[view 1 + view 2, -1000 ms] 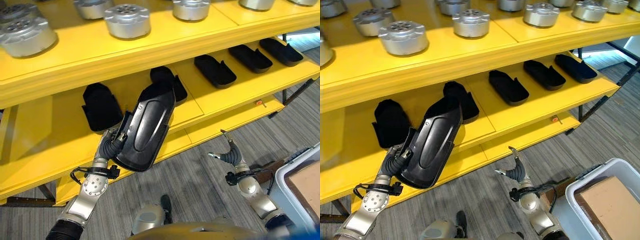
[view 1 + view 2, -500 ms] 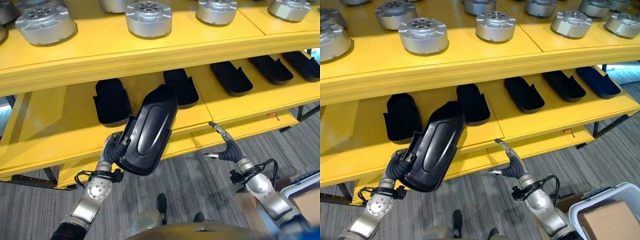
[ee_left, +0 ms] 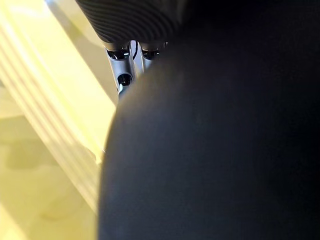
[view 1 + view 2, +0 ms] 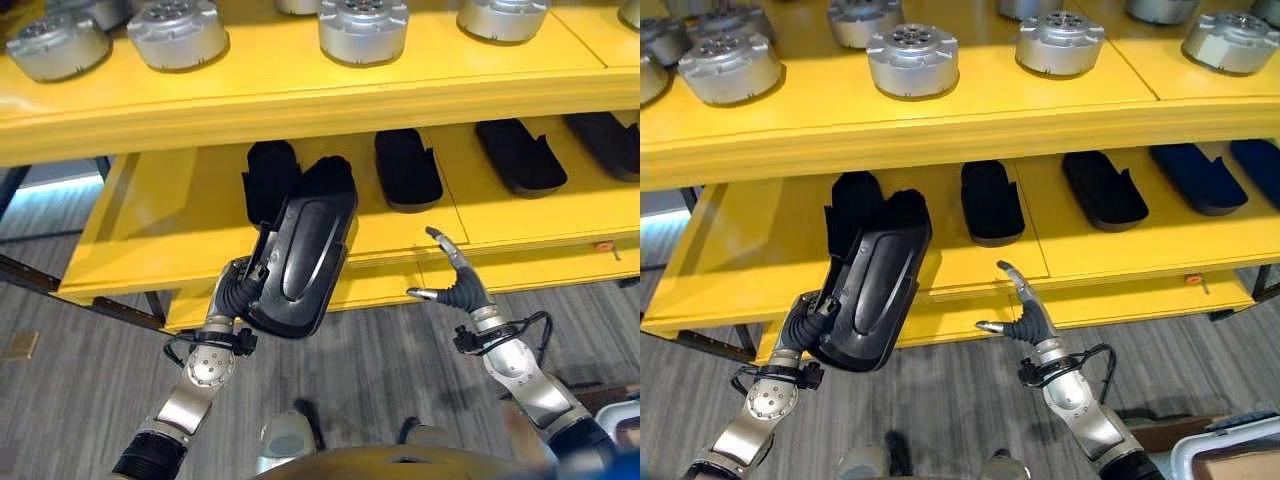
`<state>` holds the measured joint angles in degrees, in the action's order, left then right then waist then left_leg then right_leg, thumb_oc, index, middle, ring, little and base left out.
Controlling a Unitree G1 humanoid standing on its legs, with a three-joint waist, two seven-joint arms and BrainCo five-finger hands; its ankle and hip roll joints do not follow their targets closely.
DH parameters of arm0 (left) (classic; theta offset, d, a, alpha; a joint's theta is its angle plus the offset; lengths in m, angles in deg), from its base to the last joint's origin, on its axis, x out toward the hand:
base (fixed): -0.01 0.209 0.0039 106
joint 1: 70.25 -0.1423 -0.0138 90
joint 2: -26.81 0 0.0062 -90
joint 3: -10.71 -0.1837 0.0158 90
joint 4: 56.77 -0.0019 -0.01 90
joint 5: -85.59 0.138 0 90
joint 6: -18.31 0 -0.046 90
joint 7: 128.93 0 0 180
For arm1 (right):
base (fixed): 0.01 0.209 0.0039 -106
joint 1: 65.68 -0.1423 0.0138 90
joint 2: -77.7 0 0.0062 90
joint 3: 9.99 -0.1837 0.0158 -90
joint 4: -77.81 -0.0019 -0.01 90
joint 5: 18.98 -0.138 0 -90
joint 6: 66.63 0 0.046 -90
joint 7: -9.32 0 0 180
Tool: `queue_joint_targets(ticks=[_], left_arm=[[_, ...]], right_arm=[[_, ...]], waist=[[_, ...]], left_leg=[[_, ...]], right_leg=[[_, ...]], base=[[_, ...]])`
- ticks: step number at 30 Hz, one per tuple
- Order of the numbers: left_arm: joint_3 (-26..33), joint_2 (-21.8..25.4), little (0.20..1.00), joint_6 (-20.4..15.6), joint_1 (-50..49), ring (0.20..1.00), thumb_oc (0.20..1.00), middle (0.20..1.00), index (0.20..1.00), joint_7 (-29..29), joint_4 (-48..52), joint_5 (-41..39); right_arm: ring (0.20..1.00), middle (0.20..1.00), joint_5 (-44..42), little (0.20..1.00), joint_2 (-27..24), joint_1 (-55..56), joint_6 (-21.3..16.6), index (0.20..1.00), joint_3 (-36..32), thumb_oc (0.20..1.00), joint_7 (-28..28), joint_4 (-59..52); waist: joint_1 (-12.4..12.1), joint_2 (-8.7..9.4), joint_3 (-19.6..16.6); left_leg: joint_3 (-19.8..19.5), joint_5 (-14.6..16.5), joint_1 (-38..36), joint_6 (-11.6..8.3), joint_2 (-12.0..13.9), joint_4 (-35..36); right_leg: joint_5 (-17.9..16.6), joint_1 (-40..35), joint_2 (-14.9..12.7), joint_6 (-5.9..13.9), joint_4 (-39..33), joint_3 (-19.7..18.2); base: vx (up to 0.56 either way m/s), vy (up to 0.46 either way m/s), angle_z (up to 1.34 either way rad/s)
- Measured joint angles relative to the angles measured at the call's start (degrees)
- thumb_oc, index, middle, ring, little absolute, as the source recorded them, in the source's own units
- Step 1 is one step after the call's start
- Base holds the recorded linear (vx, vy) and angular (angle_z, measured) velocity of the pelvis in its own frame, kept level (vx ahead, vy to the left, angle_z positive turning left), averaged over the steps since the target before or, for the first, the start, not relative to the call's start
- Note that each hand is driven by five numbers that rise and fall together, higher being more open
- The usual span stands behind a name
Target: Move parts from the plastic box to the shelf.
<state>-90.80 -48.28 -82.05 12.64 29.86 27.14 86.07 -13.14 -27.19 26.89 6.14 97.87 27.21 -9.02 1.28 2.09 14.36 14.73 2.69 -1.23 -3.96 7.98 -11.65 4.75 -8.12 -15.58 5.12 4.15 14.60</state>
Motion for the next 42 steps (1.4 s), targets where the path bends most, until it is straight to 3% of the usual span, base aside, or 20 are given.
queue_joint_targets(ticks=[1, 2, 3, 4, 5, 7, 9, 10, 13, 15, 18, 20, 22, 23, 25, 29, 32, 38, 40, 42], left_arm=[[0.8, 0.3, 0.2, 0.0, 0.0, 0.2, 0.2, 0.2, 0.2, -0.1, -0.2, -0.1], [0.8, 0.5, 0.2, 0.0, 0.8, 0.2, 0.2, 0.2, 0.2, -0.2, -1.0, -0.7], [0.8, 0.6, 0.2, 0.3, 0.9, 0.2, 0.2, 0.2, 0.2, -0.5, -1.1, -2.0], [0.6, 0.6, 0.2, 0.7, 1.0, 0.2, 0.2, 0.2, 0.2, -0.5, -1.4, -2.3], [0.5, 0.6, 0.2, 0.6, 1.8, 0.2, 0.2, 0.2, 0.2, -0.5, -2.8, -2.3], [-0.1, -0.1, 0.2, 0.8, 2.8, 0.2, 0.2, 0.2, 0.2, -1.4, -6.1, -2.3], [-0.4, 0.0, 0.2, 1.0, 2.9, 0.2, 0.2, 0.2, 0.2, -2.0, -6.0, -2.1], [-0.9, -0.4, 0.2, 1.0, 3.0, 0.2, 0.2, 0.2, 0.2, -2.6, -5.8, -2.0], [-1.7, -0.3, 0.2, 1.0, 1.4, 0.2, 0.2, 0.2, 0.2, -4.2, -5.7, -1.8], [-0.9, 0.3, 0.2, 1.0, 0.2, 0.2, 0.2, 0.2, 0.2, -4.9, -5.8, -1.5], [-0.2, 1.0, 0.2, 0.9, -0.9, 0.2, 0.2, 0.2, 0.2, -5.7, -5.8, -1.1], [-0.2, 1.1, 0.2, 0.9, -0.9, 0.2, 0.2, 0.2, 0.2, -5.4, -5.8, -1.0], [-0.2, 1.1, 0.2, 1.0, -0.8, 0.2, 0.2, 0.2, 0.2, -5.3, -5.8, -1.1], [-0.3, 1.0, 0.2, 1.0, -0.8, 0.2, 0.2, 0.2, 0.2, -5.1, -5.6, -1.2], [0.0, 1.0, 0.2, 1.0, -2.9, 0.2, 0.2, 0.2, 0.2, -5.0, -3.9, -1.9], [-0.9, -2.4, 0.2, 1.5, -6.3, 0.2, 0.2, 0.2, 0.2, -5.5, -2.4, -2.0], [-2.0, -3.6, 0.2, 2.7, -4.1, 0.2, 0.2, 0.2, 0.2, -6.7, -2.4, -1.6], [-0.8, -3.5, 0.2, 4.7, -1.8, 0.2, 0.2, 0.2, 0.2, -8.7, -2.5, -2.4], [-0.7, -3.5, 0.2, 5.3, -1.5, 0.2, 0.2, 0.2, 0.2, -8.6, -3.4, -3.9], [-0.8, -3.8, 0.2, 5.7, -0.4, 0.2, 0.2, 0.2, 0.2, -8.5, -4.0, -4.8]], right_arm=[[1.0, 1.0, 0.0, 1.0, -0.3, 0.5, -0.1, 1.0, 0.1, 1.0, 0.2, 0.1], [1.0, 1.0, 0.0, 1.0, -0.5, 1.7, -0.8, 1.0, -0.5, 1.0, 0.3, 0.1], [1.0, 1.0, 0.0, 1.0, -1.2, 2.5, -1.0, 1.0, -0.6, 1.0, 0.8, 0.1], [1.0, 1.0, 0.1, 1.0, -2.1, 2.8, -1.4, 1.0, -0.7, 1.0, 1.4, 0.1], [1.0, 1.0, 0.1, 1.0, -1.2, 2.9, -1.5, 1.0, -0.6, 1.0, 2.6, 0.8], [1.0, 1.0, 0.2, 1.0, 0.3, 2.8, -2.2, 1.0, 0.3, 1.0, 5.9, 1.0], [1.0, 1.0, 0.1, 1.0, 2.2, 3.0, -3.1, 1.0, 0.2, 1.0, 7.9, 1.6], [1.0, 1.0, 0.1, 1.0, 3.5, 2.6, -3.7, 1.0, -0.2, 1.0, 9.5, 2.5], [1.0, 1.0, 0.2, 1.0, 5.6, 2.3, -4.1, 1.0, -1.5, 1.0, 10.9, 1.1], [1.0, 1.0, 0.6, 1.0, 5.7, 2.3, -4.1, 1.0, -1.1, 1.0, 10.9, -0.4], [1.0, 1.0, 0.7, 1.0, 5.6, 2.0, -4.2, 1.0, -0.4, 1.0, 10.8, -1.5], [1.0, 1.0, 1.2, 1.0, 5.4, 1.8, -4.2, 1.0, -0.3, 1.0, 10.8, -1.3], [1.0, 1.0, 1.3, 1.0, 4.5, 1.8, -4.2, 1.0, 0.5, 1.0, 11.0, -1.4], [1.0, 1.0, 1.4, 1.0, 3.3, 2.1, -4.2, 1.0, 1.0, 1.0, 11.0, -1.7], [1.0, 1.0, 1.5, 1.0, 2.5, 2.2, -4.9, 1.0, 0.7, 1.0, 10.7, -2.2], [1.0, 1.0, 1.0, 1.0, 0.8, 3.4, -8.6, 1.0, 0.8, 1.0, 8.1, -6.6], [1.0, 1.0, 1.0, 1.0, 0.5, -0.1, -9.2, 1.0, 1.9, 1.0, 8.2, -10.7], [1.0, 1.0, 1.0, 1.0, 0.5, -1.8, -8.1, 1.0, 1.9, 1.0, 8.3, -11.8], [1.0, 1.0, 1.0, 1.0, 0.3, -2.2, -6.4, 1.0, 1.9, 1.0, 8.3, -11.3], [1.0, 1.0, 0.8, 1.0, -0.9, -3.1, -5.3, 1.0, 2.1, 1.0, 8.1, -10.8]], waist=[[-0.2, 0.59, 0.3], [0.1, -0.2, -0.1], [0.6, -0.68, -0.3], [1.5, -1.37, -0.7], [2.1, 0.18, -0.5], [1.8, 0.79, -0.6], [2.2, 0.35, -0.4], [0.8, 1.43, -1.1], [-0.6, -0.45, -1.2], [-2.7, -0.29, -1.2], [-5.3, 0.59, -1.6], [-5.4, 0.78, -1.6], [-4.9, 0.32, -1.4], [-4.4, 0.32, -1.3], [-4.0, 0.81, -1.6], [-2.5, 0.18, -1.4], [-1.0, -0.82, -1.4], [-1.5, -1.99, -1.4], [-1.7, -2.51, -1.3], [-2.1, -2.35, -1.3]], left_leg=[[-0.1, 2.3, 1.1, 0.15, 1.4, -1.9], [0.1, 3.0, 2.7, -1.65, 4.9, -3.7], [1.7, 2.8, 2.8, -1.44, 8.2, -2.6], [2.6, 1.6, 2.9, -2.84, 9.2, -0.8], [3.3, 1.9, 2.6, -5.42, 6.6, -1.2], [4.6, 3.1, 2.1, -2.41, 3.2, -1.0], [4.4, 2.3, 1.3, -0.29, 1.4, 0.9], [5.3, 2.4, 0.9, 0.53, -0.3, 1.1], [5.9, 2.8, -0.4, 4.2, -4.0, 2.7], [7.6, 2.3, -2.2, 5.29, -4.4, 4.9], [10.1, 2.0, -2.8, 5.93, -5.3, 6.5], [9.9, 1.7, -2.6, 6.41, -5.7, 6.8], [8.9, 1.1, -3.3, 7.03, -5.3, 9.0], [8.3, -0.1, -3.9, 6.69, -5.1, 10.8], [8.5, -1.2, -4.3, 5.6, -4.9, 12.3], [8.6, -4.4, -5.7, 1.66, -2.1, 14.9], [8.3, -4.2, -5.3, 1.22, -1.6, 14.3], [8.4, -3.8, -4.5, 0.86, -1.2, 12.3], [8.3, -2.0, -3.5, 0.39, 0.0, 7.2], [8.4, -2.5, 3.9, -0.39, 2.6, -9.3]], right_leg=[[-0.3, 0.2, -1.0, 0.52, -0.1, -0.4], [-0.6, 0.6, -1.1, 1.29, 0.0, -0.4], [-0.5, 1.1, -1.8, 2.66, 0.5, 0.0], [-0.5, 1.0, -2.7, 5.1, 0.8, 0.0], [-1.4, 0.8, -5.2, 5.94, 1.1, -0.6], [-8.0, 3.4, -8.3, 3.57, 2.6, -0.2], [-6.1, 4.8, -6.5, 4.94, 5.8, -0.6], [-5.3, 5.0, -5.6, 3.79, 6.4, 2.4], [-17.1, 6.2, -9.0, 4.08, 7.1, 0.9], [-19.2, 8.5, -9.9, 5.2, 8.8, 2.2], [-18.1, 9.4, -10.0, 5.44, 8.9, 9.1], [-18.1, 8.8, -9.8, 5.48, 7.9, 10.4], [-10.8, 9.9, -6.4, 7.95, 11.1, 7.8], [-5.2, 9.7, -2.5, 6.75, 11.8, 7.0], [-2.7, 8.2, 0.6, 4.7, 6.8, 7.1], [-6.9, 1.6, 7.4, 0.99, -6.9, 7.7], [-6.0, 1.4, 7.6, 0.71, -6.3, 8.3], [-4.7, 1.3, 7.2, 0.83, -6.1, 8.6], [-3.8, 0.9, 7.2, 0.19, -5.5, 8.4], [-2.0, 2.0, 5.4, -1.17, -2.5, 7.8]], base=[[0.05, 0.532, -0.15], [0.05, 0.473, -0.24], [0.06, 0.477, -0.05], [0.05, 0.447, 0.01], [0.03, 0.352, -0.03], [0.04, 0.396, -0.14], [0.04, 0.504, 0.05], [0.0, 0.51, 0.09], [-0.06, 0.428, 0.02], [-0.07, 0.285, -0.37], [-0.05, 0.156, -0.37], [0.0, 0.104, -0.05], [0.06, 0.04, 0.17], [0.08, -0.006, 0.19], [0.09, -0.066, 0.01], [0.18, -0.145, -0.08], [0.22, -0.206, 0.08], [0.2, -0.117, 0.04], [0.08, -0.088, -0.06], [0.09, -0.002, -0.15]])
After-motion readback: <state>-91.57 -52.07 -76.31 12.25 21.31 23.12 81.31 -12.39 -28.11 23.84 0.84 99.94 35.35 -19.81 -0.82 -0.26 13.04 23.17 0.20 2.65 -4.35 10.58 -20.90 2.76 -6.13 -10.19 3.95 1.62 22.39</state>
